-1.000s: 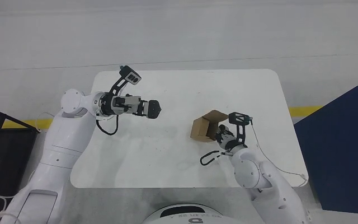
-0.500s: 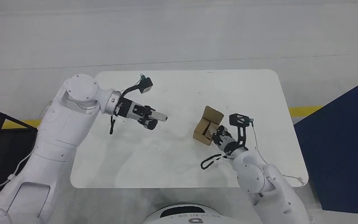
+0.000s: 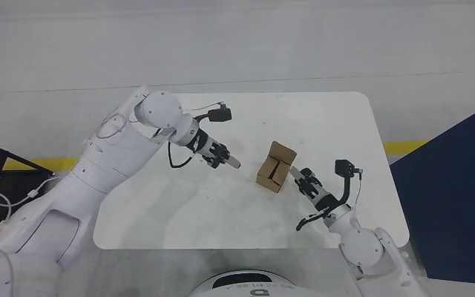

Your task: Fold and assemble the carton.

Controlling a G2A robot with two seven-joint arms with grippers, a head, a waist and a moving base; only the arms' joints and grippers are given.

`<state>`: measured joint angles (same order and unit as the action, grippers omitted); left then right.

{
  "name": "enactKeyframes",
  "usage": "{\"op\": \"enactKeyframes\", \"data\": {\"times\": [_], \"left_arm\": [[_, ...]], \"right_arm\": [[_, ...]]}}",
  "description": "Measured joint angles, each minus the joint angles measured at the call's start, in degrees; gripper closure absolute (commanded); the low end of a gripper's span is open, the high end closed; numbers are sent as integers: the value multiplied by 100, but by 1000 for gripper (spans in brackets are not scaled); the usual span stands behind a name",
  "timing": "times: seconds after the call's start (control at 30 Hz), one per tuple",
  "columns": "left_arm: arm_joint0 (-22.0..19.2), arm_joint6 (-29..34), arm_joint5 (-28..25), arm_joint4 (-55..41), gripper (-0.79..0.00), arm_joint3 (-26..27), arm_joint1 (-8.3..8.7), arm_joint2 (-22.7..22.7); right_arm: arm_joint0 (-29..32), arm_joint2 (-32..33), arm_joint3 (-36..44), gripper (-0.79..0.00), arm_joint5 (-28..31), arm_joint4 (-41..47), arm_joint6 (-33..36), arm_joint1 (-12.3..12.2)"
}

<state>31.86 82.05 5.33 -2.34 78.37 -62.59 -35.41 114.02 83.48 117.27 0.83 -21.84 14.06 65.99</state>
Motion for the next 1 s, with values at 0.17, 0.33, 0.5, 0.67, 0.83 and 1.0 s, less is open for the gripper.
{"op": "enactKeyframes", "data": {"times": [0.17,0.33,0.5,0.67,0.83,1.0], "left_arm": [[-569,-295,-156,-129,-613,-737,-557,762],[-995,-311,-115,-326,-785,-1381,-1120,1322],[-1027,-331,-94,-364,-785,-1418,-1147,1317],[-1027,-331,-96,-362,-785,-1417,-1146,1317],[-535,-1162,-667,-589,-785,-1341,-953,762],[488,-1799,-1690,-1156,-785,-1347,-634,209]], "right_arm": [[86,64,-156,-508,328,95,-34,-5],[54,81,-278,-785,492,195,-95,-1],[56,81,-275,-785,488,193,-94,-1],[56,81,-275,-785,488,192,-93,-1],[-7,-26,-196,-785,1001,540,-352,28],[89,39,-288,-785,1902,786,-537,27]]}}
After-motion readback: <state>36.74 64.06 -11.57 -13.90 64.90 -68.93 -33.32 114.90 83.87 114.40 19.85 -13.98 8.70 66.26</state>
